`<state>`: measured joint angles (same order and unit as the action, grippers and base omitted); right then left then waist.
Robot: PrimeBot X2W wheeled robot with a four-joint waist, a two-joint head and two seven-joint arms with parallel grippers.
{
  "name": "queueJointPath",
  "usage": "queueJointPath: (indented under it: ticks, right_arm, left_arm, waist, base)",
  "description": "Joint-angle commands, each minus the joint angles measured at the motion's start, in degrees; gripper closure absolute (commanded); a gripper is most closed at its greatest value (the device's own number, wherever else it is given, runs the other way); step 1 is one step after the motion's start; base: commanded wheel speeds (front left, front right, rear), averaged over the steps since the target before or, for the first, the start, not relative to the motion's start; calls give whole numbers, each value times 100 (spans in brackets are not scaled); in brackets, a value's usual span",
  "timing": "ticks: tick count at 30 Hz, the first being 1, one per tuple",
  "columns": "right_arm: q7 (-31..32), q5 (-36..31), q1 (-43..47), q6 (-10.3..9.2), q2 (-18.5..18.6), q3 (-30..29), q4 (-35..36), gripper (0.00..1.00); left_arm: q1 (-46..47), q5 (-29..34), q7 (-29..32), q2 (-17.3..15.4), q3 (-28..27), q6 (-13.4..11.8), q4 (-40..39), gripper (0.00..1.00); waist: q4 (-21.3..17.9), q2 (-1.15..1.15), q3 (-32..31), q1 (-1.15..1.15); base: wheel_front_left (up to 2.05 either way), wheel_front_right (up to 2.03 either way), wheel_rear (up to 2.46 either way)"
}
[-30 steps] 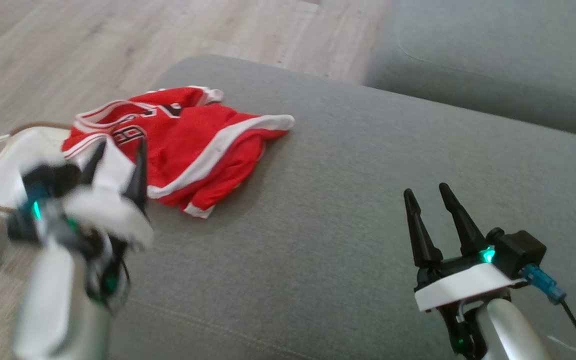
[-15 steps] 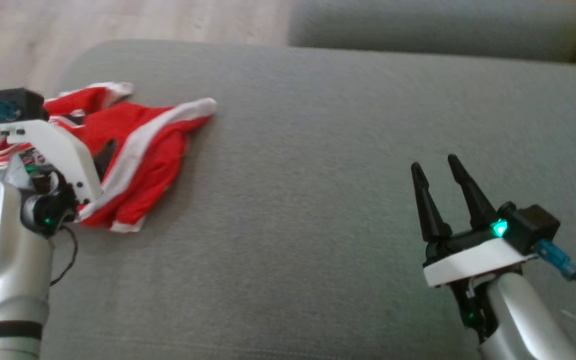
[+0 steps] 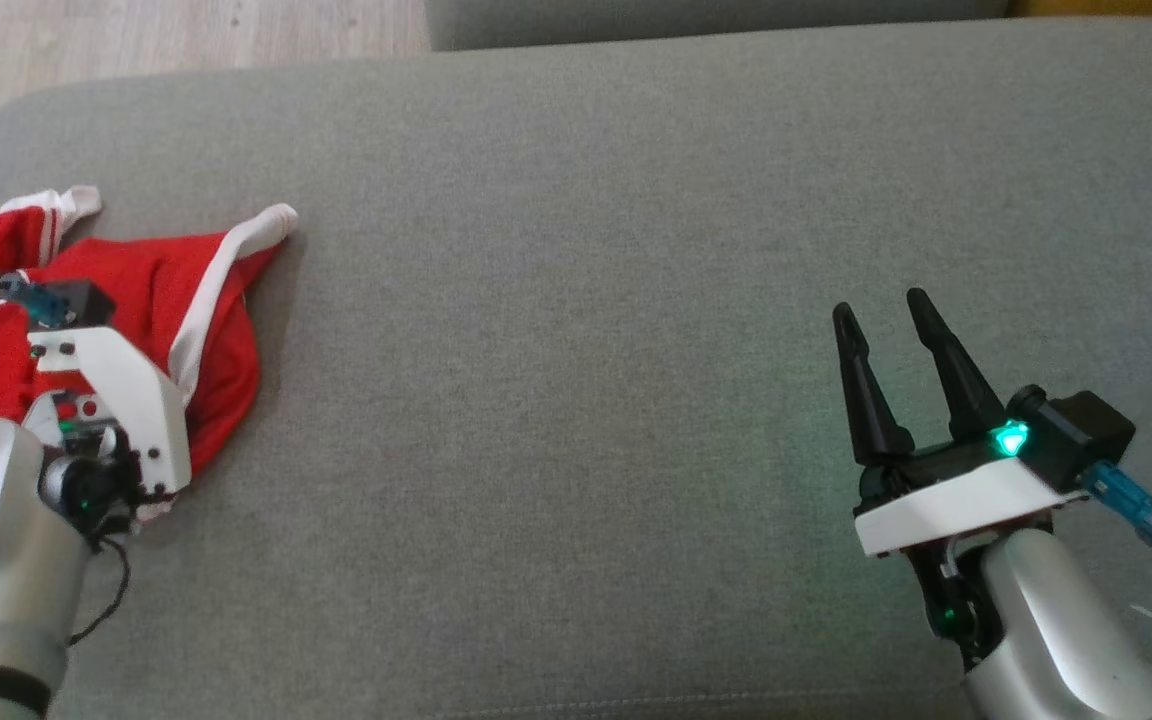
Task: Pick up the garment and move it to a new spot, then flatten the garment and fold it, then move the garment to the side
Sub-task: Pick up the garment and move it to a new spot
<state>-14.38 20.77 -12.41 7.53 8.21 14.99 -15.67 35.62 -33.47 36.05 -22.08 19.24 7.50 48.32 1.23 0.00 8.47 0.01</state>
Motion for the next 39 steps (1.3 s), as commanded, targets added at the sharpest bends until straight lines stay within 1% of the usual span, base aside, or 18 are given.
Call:
queueJointPath:
  ticks: [1, 4, 7, 9, 10, 13, 15, 18, 22, 26, 29, 32, 35, 37, 39]
  right_arm:
    - [-62, 52, -159, -4, 42, 85, 161, 0]
    - [-62, 44, -133, -4, 21, 60, 146, 0]
    - [-62, 36, -84, -4, -11, 50, 117, 0]
    - [-62, 26, -38, -4, -44, 48, 102, 0]
    - [-62, 26, -38, -4, -44, 48, 102, 0]
    - [-62, 16, 23, -4, -94, 49, 87, 0]
    - [-62, 22, 43, -4, -117, 52, 71, 0]
    - [-62, 19, 60, -4, -156, 67, 64, 0]
    - [-62, 18, 32, -4, -183, 57, 69, 0]
    - [-62, 11, 22, -4, -184, 1, 83, 0]
    - [-62, 8, 22, -4, -184, -23, 96, 0]
    - [-62, 13, 44, -4, -177, -56, 106, 0]
    - [-62, 14, 78, -4, -173, -75, 115, 0]
    - [-62, 28, 80, -4, -167, -83, 112, 0]
    - [-62, 51, 73, -4, -159, -82, 87, 0]
  left_arm:
    - [365, -49, -85, -442, -64, -2, -229, 100]
    - [502, -97, -245, -650, 202, -2, -500, 100]
    - [694, -108, -361, -869, 523, -2, -952, 100]
    - [839, -220, -405, -958, 706, -2, -1364, 100]
    - [839, -220, -405, -958, 706, -2, -1364, 100]
    - [1064, -334, -379, -1093, 1006, -2, -2046, 100]
    - [1215, -486, -349, -1117, 1156, -2, -2515, 100]
    - [1458, -677, -292, -1097, 1334, -1, -3155, 100]
    - [1825, -852, -314, -882, 1410, -1, -3805, 100]
    - [2081, -992, -400, -557, 1411, -4, -4180, 100]
    - [2030, -1100, -398, -433, 1499, -4, -4322, 100]
    - [1675, -1261, -329, -450, 1648, -3, -4347, 100]
    - [1057, -1416, -264, -545, 1889, -3, -4274, 100]
    - [568, -1519, -396, -524, 2033, -3, -4144, 100]
    - [70, -1677, -704, -387, 2100, -2, -3923, 100]
  waist:
    - [5, 0, -77, -1]
    - [20, 0, -196, -1]
    - [17, 0, -357, -1]
    - [-3, 0, -468, -1]
    - [-3, 0, -468, -1]
    - [-77, 0, -622, -1]
    - [-160, 0, -710, -1]
    - [-334, 0, -787, -1]
    - [-609, 0, -798, -1]
    - [-857, 0, -771, -1]
    - [-1015, 0, -734, -1]
    - [-1115, 0, -704, -1]
    - [-1168, 0, -666, -1]
    - [-1181, 0, -640, -1]
    - [-1176, 0, -627, -1]
  base:
    - [0, 0, 0]
    - [0, 0, 0]
    - [0, 0, 0]
    - [0, 0, 0]
    - [0, 0, 0]
    - [0, 0, 0]
    - [0, 0, 0]
    - [0, 0, 0]
    - [0, 0, 0]
    - [0, 0, 0]
    - [0, 0, 0]
    - [0, 0, 0]
    - [0, 0, 0]
    - [0, 0, 0]
    - [0, 0, 0]
